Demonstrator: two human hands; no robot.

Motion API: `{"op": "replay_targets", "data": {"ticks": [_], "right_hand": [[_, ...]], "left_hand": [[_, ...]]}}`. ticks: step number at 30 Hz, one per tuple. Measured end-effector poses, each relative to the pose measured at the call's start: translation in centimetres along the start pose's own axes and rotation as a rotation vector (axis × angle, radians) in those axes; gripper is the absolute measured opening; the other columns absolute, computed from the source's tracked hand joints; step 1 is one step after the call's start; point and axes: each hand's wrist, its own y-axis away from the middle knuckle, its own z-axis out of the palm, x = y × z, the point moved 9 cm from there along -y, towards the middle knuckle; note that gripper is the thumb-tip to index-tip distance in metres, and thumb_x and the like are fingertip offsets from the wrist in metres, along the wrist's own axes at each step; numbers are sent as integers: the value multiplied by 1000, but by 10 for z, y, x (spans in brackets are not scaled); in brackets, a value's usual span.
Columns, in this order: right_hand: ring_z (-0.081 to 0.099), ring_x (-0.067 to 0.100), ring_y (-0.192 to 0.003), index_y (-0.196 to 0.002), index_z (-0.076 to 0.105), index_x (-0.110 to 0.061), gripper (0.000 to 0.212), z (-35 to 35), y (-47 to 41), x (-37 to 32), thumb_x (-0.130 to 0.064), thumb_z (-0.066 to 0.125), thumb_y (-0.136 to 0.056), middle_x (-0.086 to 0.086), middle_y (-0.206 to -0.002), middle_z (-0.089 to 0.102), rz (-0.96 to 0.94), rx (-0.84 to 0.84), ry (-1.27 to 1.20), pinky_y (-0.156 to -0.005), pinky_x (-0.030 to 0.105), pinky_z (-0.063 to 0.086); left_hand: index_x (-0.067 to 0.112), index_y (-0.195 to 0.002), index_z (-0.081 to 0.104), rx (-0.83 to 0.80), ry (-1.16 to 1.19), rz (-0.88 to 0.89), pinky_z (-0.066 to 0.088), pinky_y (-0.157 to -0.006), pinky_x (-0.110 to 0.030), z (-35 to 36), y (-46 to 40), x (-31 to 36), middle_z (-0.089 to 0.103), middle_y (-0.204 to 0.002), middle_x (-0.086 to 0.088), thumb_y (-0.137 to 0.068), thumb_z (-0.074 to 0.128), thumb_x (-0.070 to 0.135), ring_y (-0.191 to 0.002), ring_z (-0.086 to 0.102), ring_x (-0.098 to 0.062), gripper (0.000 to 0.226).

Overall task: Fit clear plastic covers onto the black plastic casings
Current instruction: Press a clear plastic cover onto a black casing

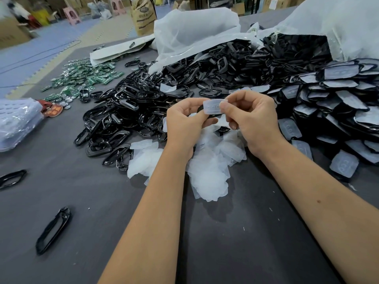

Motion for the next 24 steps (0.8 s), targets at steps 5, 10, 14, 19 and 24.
{"op": "replay_targets", "data": {"ticks": [5,10,14,19,24], "right_hand": [[61,3,-58,-79,74,-19,15,0,-1,-2,-8,81,-87,-10,-67,70,-45,15,144,-56,15,48],[65,6,-69,-81,74,-24,11,-3,-3,-2,-18,80,-87,-8,-76,72,-80,56,279,-67,23,52],[65,8,-69,-81,74,-22,7,-2,-2,-4,-19,79,-86,-5,-77,73,-105,58,325,-69,26,56],[65,5,-65,-83,72,-21,14,-2,0,-10,-9,79,-86,-5,-79,74,-143,64,283,-62,22,53],[67,7,-65,-83,73,-23,15,-3,1,-7,-10,81,-84,-2,-78,75,-101,61,185,-55,16,48]], "left_hand": [[-1,-97,75,-12,61,-48,63,-72,-34,0,-2,-2,77,-88,-17,-92,56,-11,-79,76,-27,22],[-1,-88,78,18,110,-49,64,-69,-39,1,-1,-1,71,-103,-33,-92,46,-1,-79,74,-35,33],[-2,-88,78,10,110,-42,64,-69,-40,1,-1,-2,72,-94,-24,-92,47,1,-77,74,-34,32],[0,-84,79,31,115,-50,64,-67,-38,1,-2,-4,73,-90,-20,-94,49,0,-77,74,-31,32],[4,-83,80,23,121,-54,64,-70,-39,1,-2,-4,75,-92,-20,-87,54,9,-80,74,-31,27]]}}
